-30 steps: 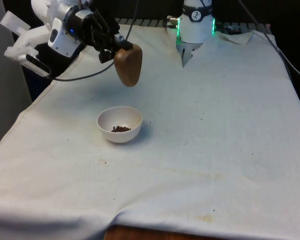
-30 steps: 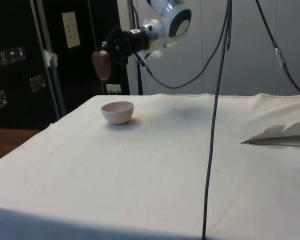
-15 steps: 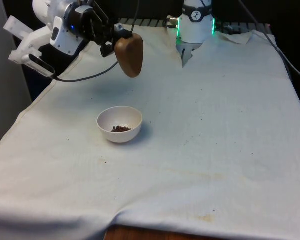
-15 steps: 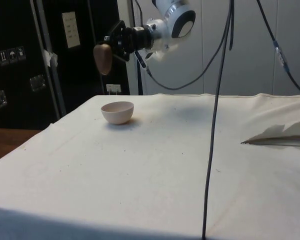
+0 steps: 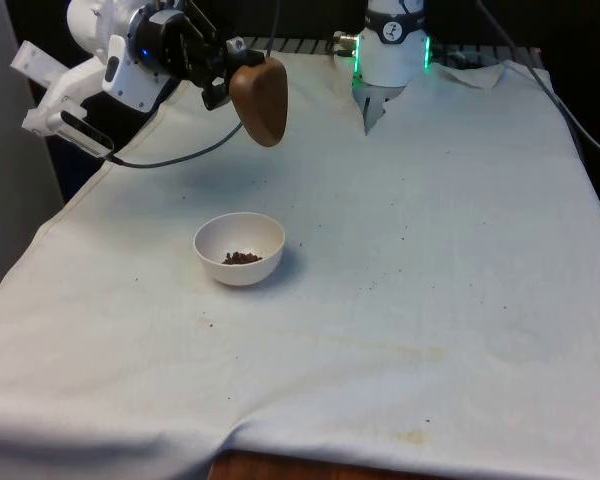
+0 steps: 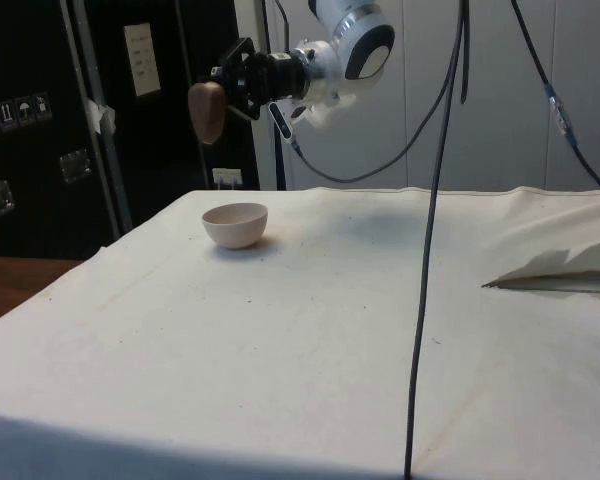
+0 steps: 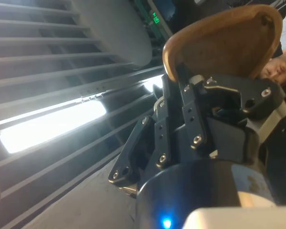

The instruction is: Pour the coffee beans from the cup into the bowl.

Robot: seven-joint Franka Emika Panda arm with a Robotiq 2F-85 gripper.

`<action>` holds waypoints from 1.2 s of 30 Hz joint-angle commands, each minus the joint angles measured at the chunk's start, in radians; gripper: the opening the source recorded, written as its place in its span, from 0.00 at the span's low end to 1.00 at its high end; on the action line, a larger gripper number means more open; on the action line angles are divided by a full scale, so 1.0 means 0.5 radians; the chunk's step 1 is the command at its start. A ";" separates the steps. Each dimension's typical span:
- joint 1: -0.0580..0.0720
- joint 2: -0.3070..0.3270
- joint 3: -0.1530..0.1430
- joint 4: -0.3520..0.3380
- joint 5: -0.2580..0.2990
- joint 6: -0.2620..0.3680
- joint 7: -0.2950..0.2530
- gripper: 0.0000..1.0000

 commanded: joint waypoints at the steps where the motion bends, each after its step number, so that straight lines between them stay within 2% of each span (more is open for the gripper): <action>1: -0.010 0.002 0.006 0.000 0.012 -0.016 0.012 0.00; 6: 0.000 0.004 -0.004 -0.002 0.008 -0.020 -0.008 0.00; 20: 0.000 0.006 -0.004 -0.002 0.008 -0.018 -0.020 0.00; 24: 0.018 0.000 -0.016 -0.004 -0.014 0.002 -0.014 0.00; 25: 0.004 0.006 -0.006 -0.002 0.002 -0.020 -0.028 0.00; 27: 0.034 -0.006 -0.030 0.000 -0.044 0.016 -0.010 0.00; 33: 0.066 -0.016 -0.058 0.008 -0.112 0.038 -0.014 0.00; 34: 0.044 -0.002 -0.042 0.016 -0.092 0.004 -0.028 0.00; 35: 0.070 -0.018 -0.062 0.010 -0.124 0.042 -0.016 0.00; 36: 0.074 -0.022 -0.064 0.010 -0.136 0.046 -0.018 0.00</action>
